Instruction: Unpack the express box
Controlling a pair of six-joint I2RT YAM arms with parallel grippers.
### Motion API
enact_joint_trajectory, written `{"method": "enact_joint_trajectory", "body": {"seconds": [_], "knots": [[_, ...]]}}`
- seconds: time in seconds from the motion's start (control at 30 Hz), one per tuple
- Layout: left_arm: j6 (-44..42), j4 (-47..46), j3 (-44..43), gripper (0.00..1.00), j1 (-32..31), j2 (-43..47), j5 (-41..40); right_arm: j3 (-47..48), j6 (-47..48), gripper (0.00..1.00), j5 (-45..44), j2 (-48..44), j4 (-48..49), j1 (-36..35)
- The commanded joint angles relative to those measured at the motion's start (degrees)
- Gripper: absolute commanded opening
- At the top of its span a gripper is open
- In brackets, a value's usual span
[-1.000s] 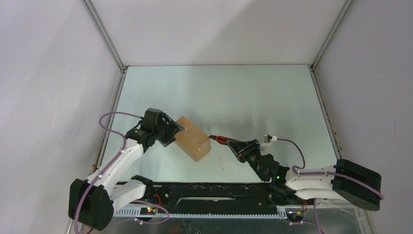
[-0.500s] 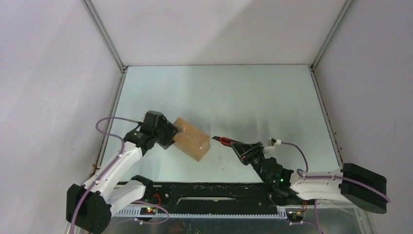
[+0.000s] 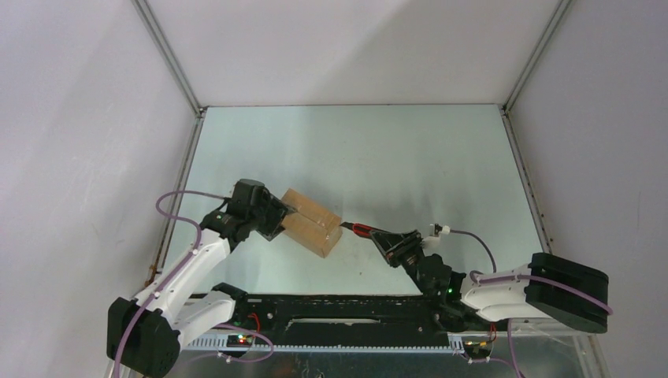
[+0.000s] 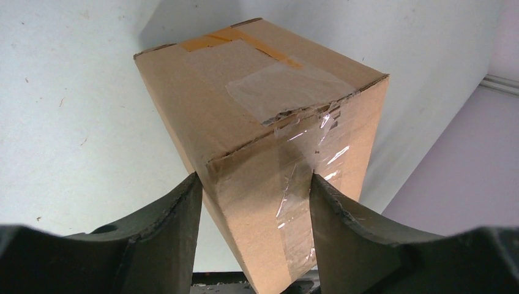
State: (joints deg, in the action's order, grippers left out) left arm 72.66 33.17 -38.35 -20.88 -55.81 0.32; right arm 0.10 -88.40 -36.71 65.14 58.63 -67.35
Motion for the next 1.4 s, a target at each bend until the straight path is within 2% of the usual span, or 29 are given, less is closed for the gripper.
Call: {"method": "enact_joint_trajectory", "body": {"seconds": [0.0, 0.13, 0.43, 0.6, 1.07, 1.2, 1.37], "knots": [[1.7, -2.2, 0.3, 0.00, -0.3, 1.3, 1.0, 0.0, -0.9, 0.00, -1.2, 1.8, 9.0, 0.2], [2.1, -2.1, 0.5, 0.00, -0.3, 1.7, 1.1, -1.1, -1.9, 0.00, -0.8, 4.0, 11.4, 0.5], [4.2, -4.2, 1.9, 0.00, -0.3, 1.2, 4.8, -1.1, -2.1, 0.00, 1.6, 13.9, 24.1, 1.4], [6.2, -6.2, 2.6, 0.00, -0.3, 1.6, 6.9, -0.4, -1.2, 0.00, 3.4, 15.6, 26.5, 1.4], [8.7, -9.0, 1.5, 0.00, -0.4, -0.5, 11.1, 3.5, 1.3, 0.00, 9.7, 17.2, 26.0, -0.2], [11.4, -9.1, 2.5, 0.00, -0.9, 1.7, 8.9, 3.6, 1.5, 0.00, 8.9, 16.0, 23.5, -0.9], [15.8, -8.5, 4.3, 0.00, -1.1, 5.5, 2.2, 4.7, 1.9, 0.00, 8.9, 14.4, 19.3, -1.9]]}}
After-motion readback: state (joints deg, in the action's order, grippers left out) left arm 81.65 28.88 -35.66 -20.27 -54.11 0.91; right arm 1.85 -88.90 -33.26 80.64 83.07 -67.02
